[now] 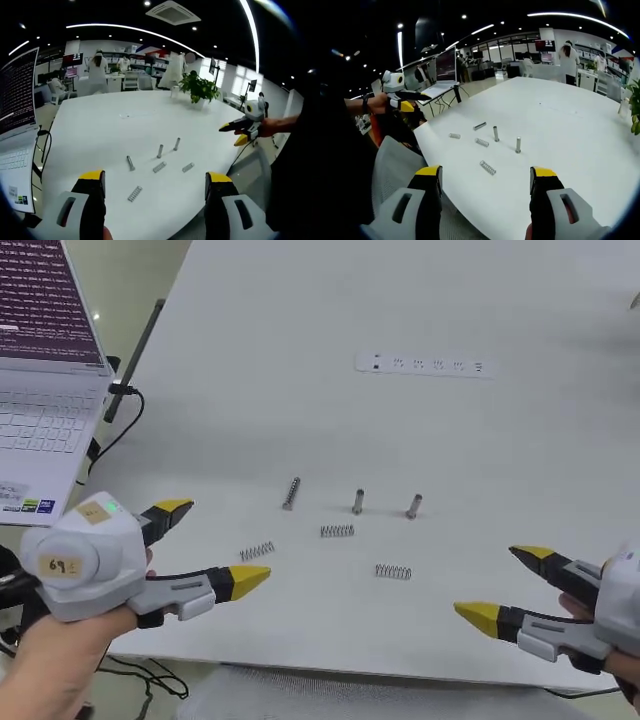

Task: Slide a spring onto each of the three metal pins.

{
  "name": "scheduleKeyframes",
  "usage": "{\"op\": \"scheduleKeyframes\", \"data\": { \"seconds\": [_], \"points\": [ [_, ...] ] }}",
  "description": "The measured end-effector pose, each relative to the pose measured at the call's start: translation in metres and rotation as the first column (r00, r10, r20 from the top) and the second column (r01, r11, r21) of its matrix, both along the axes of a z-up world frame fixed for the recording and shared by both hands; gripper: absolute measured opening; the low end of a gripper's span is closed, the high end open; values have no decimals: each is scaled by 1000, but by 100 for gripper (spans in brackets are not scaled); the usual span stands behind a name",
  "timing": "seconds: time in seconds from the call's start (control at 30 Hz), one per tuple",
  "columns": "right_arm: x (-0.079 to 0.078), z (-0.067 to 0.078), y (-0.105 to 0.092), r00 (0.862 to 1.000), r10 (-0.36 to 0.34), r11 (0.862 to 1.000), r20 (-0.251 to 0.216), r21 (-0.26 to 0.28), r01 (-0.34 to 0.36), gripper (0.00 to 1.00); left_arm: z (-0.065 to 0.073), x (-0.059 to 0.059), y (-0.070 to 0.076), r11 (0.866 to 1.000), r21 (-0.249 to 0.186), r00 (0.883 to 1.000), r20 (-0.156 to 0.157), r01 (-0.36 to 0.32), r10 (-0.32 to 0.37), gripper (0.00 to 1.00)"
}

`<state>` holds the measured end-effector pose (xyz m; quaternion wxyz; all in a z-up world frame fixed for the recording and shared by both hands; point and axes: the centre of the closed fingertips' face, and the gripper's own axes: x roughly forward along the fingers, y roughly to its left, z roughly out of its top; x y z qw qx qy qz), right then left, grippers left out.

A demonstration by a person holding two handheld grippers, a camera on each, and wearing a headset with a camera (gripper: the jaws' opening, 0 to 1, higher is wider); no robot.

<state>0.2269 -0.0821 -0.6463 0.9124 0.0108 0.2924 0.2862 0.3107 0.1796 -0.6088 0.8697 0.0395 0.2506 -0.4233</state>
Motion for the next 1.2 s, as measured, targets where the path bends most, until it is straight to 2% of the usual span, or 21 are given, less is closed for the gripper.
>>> {"op": "scheduleKeyframes", "data": {
  "seconds": [1.2],
  "points": [
    [-3,-7,-3,1000,-5,1000,-11,-4,5,69,-3,3,-2,1000,8,1000,-9,13,-13,78]
  ]
}}
